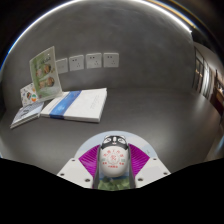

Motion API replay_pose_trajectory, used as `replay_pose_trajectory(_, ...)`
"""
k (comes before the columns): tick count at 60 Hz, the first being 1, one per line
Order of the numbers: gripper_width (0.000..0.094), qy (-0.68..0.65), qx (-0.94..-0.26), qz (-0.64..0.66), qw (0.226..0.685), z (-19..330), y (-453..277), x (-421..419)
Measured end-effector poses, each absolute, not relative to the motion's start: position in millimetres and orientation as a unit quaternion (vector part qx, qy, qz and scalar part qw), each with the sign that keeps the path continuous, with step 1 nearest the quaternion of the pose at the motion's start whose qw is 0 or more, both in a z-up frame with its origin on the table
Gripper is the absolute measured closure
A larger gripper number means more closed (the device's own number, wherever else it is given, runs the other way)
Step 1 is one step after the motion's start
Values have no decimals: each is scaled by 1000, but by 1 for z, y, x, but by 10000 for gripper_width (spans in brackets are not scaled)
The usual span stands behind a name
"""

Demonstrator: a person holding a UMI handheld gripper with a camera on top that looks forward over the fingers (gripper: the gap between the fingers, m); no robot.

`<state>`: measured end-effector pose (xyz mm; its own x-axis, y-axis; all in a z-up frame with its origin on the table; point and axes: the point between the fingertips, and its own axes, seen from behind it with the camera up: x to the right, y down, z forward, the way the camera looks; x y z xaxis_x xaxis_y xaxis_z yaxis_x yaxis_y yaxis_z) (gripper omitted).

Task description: Arrange mouse

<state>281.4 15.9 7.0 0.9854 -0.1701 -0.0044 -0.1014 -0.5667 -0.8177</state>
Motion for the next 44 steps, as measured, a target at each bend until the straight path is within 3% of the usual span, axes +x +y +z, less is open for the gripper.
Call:
replay_pose_trajectory(10,513,41,-886,-8,462,-12,6,286)
replay_pose_trajectory(11,425,40,-885,-3,463,-12,6,286)
replay_pose_trajectory(12,454,39,-885,2,464,-13,5,286)
replay_pose_trajectory(18,359,16,-881,20,472,-12,5,283)
replay_pose_trajectory(24,33,22,-879,50,474,-7,-8,283)
replay_pose_trajectory(26,49,28,-875,58,479,-3,-12,285)
replay_pose_trajectory(27,102,32,-873,62,483,-1,-16,286)
replay_pose_trajectory(44,102,43,-852,101,512,38,-130,293)
